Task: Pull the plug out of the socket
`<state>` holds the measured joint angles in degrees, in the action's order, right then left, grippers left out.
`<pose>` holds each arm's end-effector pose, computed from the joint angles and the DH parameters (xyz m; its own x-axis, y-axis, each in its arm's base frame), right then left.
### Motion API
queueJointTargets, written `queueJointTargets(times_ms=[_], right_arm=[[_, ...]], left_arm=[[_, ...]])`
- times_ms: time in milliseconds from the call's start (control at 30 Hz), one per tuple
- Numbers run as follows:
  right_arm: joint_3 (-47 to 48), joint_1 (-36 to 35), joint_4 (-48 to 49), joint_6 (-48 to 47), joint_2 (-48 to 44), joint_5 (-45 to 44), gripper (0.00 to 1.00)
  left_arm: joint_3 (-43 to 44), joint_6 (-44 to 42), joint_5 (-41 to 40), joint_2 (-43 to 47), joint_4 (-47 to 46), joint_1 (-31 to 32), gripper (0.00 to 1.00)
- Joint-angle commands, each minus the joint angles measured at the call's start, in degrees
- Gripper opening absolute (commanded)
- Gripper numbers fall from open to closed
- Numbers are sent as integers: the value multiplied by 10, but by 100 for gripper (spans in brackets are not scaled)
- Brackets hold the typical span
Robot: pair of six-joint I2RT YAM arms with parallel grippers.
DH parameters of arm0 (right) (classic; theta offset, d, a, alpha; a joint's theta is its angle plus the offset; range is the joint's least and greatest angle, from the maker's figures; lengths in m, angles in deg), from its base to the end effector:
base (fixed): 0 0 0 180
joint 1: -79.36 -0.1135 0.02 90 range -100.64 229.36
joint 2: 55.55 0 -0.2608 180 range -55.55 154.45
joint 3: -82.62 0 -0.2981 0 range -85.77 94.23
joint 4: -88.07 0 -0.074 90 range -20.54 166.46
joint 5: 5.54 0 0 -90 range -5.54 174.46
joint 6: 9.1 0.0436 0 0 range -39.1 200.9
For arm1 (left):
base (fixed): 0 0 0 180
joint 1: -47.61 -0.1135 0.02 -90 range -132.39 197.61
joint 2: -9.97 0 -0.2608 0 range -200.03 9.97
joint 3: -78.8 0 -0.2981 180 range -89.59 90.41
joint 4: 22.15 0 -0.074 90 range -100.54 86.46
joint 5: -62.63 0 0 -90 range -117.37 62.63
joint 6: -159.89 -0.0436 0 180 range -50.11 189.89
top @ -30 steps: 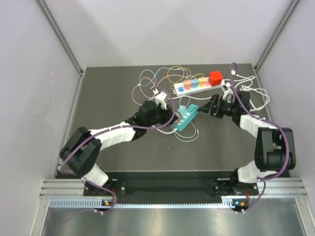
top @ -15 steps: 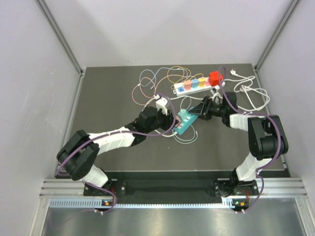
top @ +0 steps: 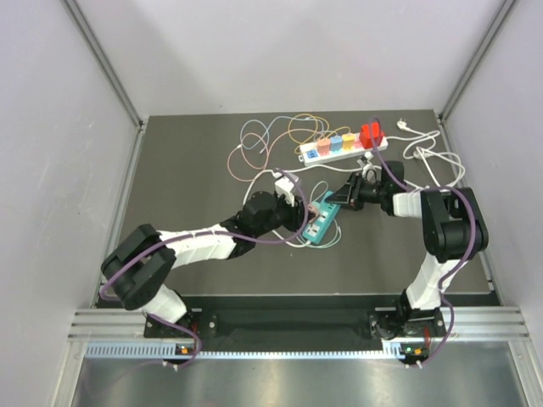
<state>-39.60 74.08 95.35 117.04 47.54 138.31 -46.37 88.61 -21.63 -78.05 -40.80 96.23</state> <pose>0.3625 0.0689 0.0942 -0.9010 0.2661 -0.3427 -0.1935 0.4605 0.8663 0.2440 -0.2836 0.1815 -0.4173 -0.0094 -0.9087 0.7144 0.6146 -0.3344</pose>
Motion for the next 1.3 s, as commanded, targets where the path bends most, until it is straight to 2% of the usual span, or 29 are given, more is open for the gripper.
queueJointTargets(times_ms=[0, 167, 267, 400, 433, 500, 600, 700, 733, 800, 833, 933, 1000, 1267], right_arm=[[-3, 20, 61, -5, 3, 56, 0], [-20, 41, 143, 37, 2, 96, 0], [-17, 47, 144, 24, 9, 122, 0], [-10, 48, 151, 31, 18, 137, 0], [-9, 48, 152, 35, 19, 137, 0], [-7, 48, 154, 38, 19, 138, 0], [-8, 66, 154, 38, 15, 138, 0], [-9, 67, 154, 41, 10, 137, 0], [-8, 68, 152, 41, 8, 137, 0], [-8, 69, 150, 41, 5, 138, 0], [-6, 69, 148, 42, 4, 138, 0], [-6, 74, 147, 44, 2, 139, 0], [-6, 76, 147, 44, 1, 139, 0], [-3, 78, 145, 45, 5, 139, 0]], left_arm=[[-21, 3, -1, 19, -82, 7, 0], [-34, -33, -52, 83, -30, 8, 0], [-35, -63, -137, 123, 52, 4, 0], [-58, -70, -224, 184, 99, -32, 0], [-67, -67, -258, 195, 107, -61, 0], [-76, -41, -276, 218, 123, -105, 0], [-82, -2, -273, 217, 129, -248, 0], [-64, -9, -282, 168, 115, -309, 0], [-46, -6, -269, 149, 111, -356, 0], [-25, 39, -194, 89, 109, -412, 0], [-4, 81, -165, 66, 97, -468, 0], [41, 144, -41, -29, 63, -546, 0], [67, 170, -3, -96, 28, -573, 0], [192, 297, 11, -269, -64, -614, 0]])
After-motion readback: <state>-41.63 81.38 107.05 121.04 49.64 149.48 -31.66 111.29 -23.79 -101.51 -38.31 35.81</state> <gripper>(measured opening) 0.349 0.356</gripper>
